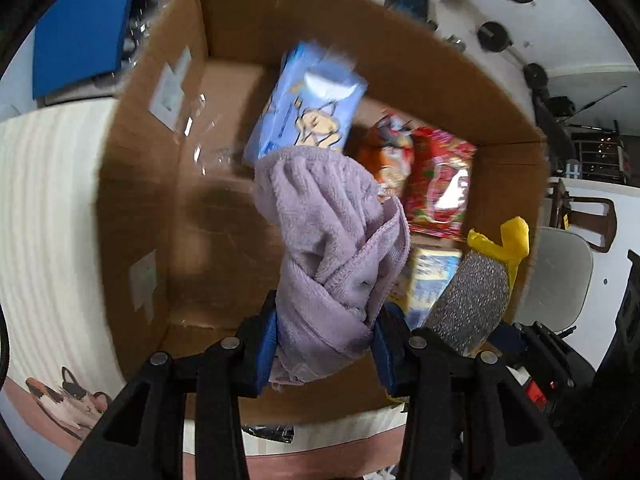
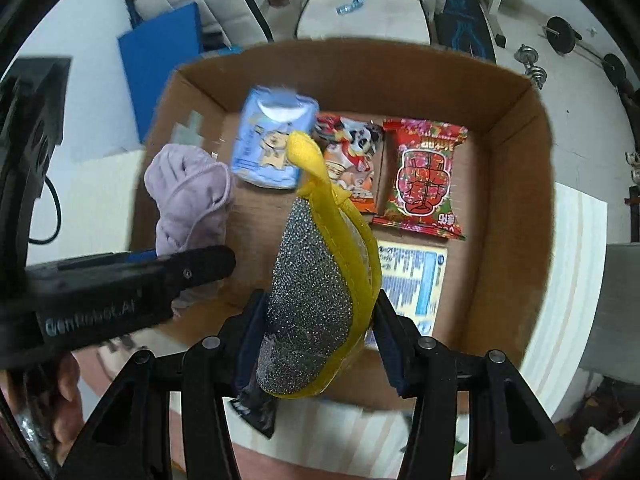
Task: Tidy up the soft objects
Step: 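Carry cloth and scrubber into the box and release both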
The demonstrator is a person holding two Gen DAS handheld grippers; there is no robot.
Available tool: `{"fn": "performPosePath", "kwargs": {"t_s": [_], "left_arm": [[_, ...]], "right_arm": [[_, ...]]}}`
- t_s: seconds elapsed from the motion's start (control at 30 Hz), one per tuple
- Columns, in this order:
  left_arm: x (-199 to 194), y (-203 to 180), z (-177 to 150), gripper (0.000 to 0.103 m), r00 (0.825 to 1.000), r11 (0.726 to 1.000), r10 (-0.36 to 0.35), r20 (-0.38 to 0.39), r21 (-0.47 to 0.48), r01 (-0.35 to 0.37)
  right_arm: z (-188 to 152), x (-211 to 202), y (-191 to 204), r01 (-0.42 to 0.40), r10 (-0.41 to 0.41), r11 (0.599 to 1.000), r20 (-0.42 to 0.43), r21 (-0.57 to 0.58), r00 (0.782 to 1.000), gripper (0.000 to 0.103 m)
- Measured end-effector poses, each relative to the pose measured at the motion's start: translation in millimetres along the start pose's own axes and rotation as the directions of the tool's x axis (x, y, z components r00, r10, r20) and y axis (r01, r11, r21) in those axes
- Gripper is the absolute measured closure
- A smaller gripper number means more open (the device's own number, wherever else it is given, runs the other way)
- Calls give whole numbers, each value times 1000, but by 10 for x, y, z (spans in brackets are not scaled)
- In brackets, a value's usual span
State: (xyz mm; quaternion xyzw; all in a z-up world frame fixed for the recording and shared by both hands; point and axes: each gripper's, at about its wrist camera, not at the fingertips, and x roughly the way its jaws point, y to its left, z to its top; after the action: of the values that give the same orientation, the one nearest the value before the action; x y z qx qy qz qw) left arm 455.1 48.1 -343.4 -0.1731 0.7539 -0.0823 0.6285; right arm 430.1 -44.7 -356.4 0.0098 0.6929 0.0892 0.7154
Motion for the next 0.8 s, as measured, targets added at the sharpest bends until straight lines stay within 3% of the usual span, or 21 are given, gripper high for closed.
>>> {"fn": "performPosePath", "kwargs": {"t_s": [0.23, 0.37, 0.43, 0.57, 0.63, 0.73, 0.8], "left_arm": [[300, 27, 110, 64, 996, 1000, -19, -88, -9, 18], [359, 12, 97, 62, 990, 999, -22, -139, -30, 18], [321, -2, 86, 43, 992, 1000, -11, -129, -21, 9], [160, -71, 36, 28, 996, 999, 38, -81, 14, -37], [89, -96, 0, 15, 996, 997, 68, -59, 24, -67], [-23, -134, -59, 9, 994, 994, 105, -27, 38, -104], [-81, -154, -90, 9, 994, 993, 113, -9, 36, -113]], "right_arm": [[99, 380, -38, 2, -2, 1000, -73, -2, 997, 49], [158, 487, -29, -1, -1, 1000, -114, -14, 993, 41], [167, 467, -40, 13, -15, 1000, -113, -13, 993, 33], [157, 382, -37, 45, -48, 999, -119, -26, 992, 29], [147, 340, -31, 54, -57, 998, -116, -31, 992, 24], [118, 250, -25, 64, -67, 997, -114, -30, 991, 17], [103, 176, -37, 69, -72, 997, -110, -30, 991, 6]]}}
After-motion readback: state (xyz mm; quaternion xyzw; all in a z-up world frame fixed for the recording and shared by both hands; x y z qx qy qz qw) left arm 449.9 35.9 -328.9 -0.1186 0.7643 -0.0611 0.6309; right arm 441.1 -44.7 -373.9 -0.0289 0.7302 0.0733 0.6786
